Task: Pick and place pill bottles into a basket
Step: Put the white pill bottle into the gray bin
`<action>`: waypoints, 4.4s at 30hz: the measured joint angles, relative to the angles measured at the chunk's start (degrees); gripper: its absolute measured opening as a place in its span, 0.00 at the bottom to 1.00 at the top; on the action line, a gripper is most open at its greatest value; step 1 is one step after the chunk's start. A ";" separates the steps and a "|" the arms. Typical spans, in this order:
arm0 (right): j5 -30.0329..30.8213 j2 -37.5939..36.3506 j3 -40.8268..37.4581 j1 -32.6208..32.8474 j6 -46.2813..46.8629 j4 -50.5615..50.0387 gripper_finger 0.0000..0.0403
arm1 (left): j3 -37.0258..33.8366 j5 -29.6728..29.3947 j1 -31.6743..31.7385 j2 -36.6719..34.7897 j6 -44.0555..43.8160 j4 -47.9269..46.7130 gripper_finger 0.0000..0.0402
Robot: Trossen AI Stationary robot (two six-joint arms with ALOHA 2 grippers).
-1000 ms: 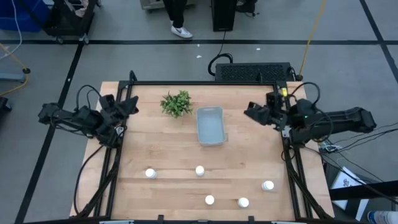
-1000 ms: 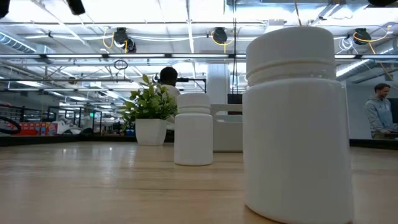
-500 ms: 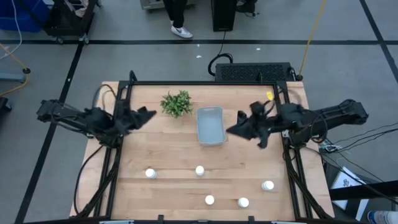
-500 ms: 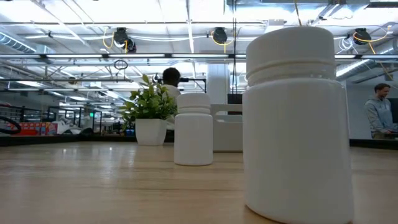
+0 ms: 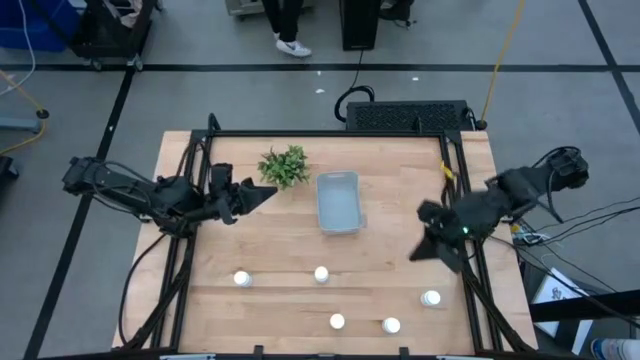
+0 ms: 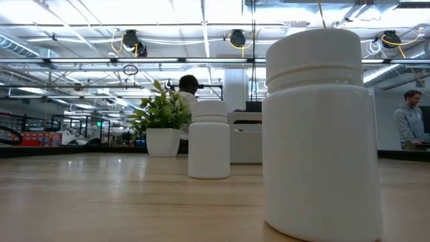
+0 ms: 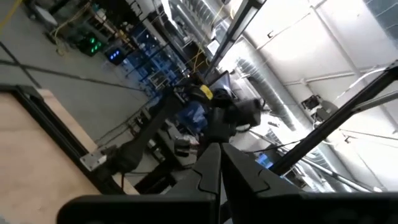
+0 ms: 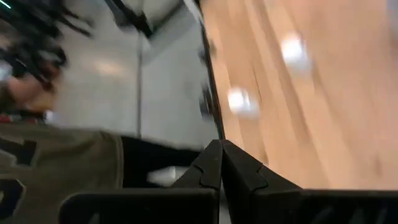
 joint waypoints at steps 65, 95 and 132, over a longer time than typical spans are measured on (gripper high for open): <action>0.83 18.72 -21.67 23.09 58.68 3.49 0.73 | -0.07 4.26 1.88 0.40 4.14 -1.93 0.05; 1.60 17.06 -27.72 23.07 57.10 7.71 0.70 | -0.11 4.15 2.14 0.38 4.34 -2.02 0.05; 1.72 16.65 -27.70 23.03 55.55 7.34 0.38 | -0.10 2.62 2.14 0.38 4.41 -1.97 0.05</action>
